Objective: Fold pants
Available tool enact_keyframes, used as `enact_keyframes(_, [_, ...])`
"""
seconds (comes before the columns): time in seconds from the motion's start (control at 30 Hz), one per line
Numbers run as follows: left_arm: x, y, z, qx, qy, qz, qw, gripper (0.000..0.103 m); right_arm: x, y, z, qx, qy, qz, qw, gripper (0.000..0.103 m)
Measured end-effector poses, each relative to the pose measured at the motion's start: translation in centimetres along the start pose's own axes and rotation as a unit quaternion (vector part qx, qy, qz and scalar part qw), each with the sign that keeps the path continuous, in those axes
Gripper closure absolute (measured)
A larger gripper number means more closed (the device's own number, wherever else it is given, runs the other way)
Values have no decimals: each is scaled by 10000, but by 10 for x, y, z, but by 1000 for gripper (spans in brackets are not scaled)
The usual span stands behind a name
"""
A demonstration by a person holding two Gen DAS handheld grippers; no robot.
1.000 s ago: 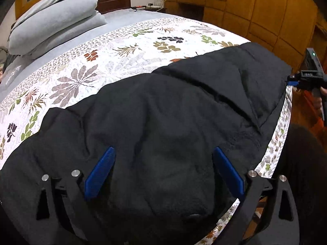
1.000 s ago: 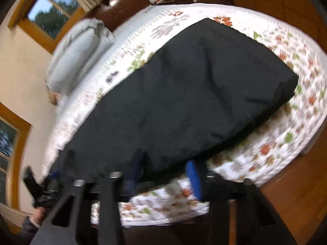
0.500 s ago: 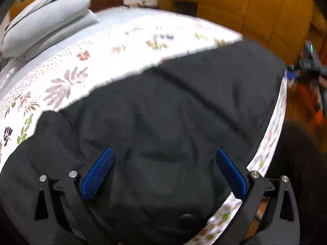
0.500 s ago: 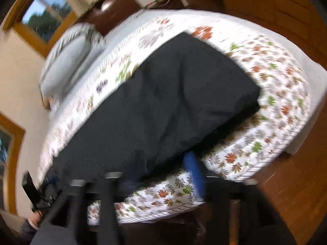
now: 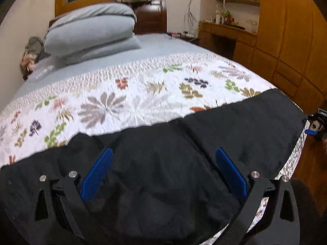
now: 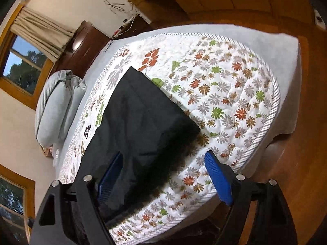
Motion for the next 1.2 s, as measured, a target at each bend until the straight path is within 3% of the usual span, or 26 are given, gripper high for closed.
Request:
enact_keyframes(0.17, [11, -10, 18, -159, -256, -31, 9995, 2, 13, -5, -4, -20, -21, -158, 9999, 21])
enact_keyframes(0.27, [14, -18, 28, -231, -401, -80, 9989, 2, 20, -9, -5, -114, 48, -81, 9999, 28])
enact_keyframes(0.37, [16, -27, 34, -362, -480, -62, 9982, 2, 22, -5, -5, -170, 132, -2, 9998, 42])
enact_keyframes(0.53, [18, -40, 46, -490, -657, -138, 9965, 2, 5, -11, -7, -169, 252, -425, 9986, 79])
enact_keyframes(0.67, [18, -46, 52, -584, -711, -114, 9957, 2, -7, -48, -4, -923, 422, -417, 9940, 82])
enact_keyframes(0.83, [15, -51, 56, -684, -728, -120, 9949, 2, -15, -81, -1, -1360, 425, -528, 9884, 87])
enact_keyframes(1.0, [7, -59, 59, -699, -715, -167, 9949, 2, -24, -137, 23, -2115, 327, -802, 9735, 87])
enact_keyframes(1.2, [-9, -81, 65, -941, -643, -232, 9932, 2, -19, -217, 92, -3452, 14, -963, 9336, 87])
Point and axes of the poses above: each gripper's, at about its wrist camera, not at the fingertips, and x roughly the way its jaws point, y to its right, z to its underside, the point moved 6 cm from there along x, roughly the way its jaws point, and after that the axes turned 15 degrees about x, right-handed, at the moved point
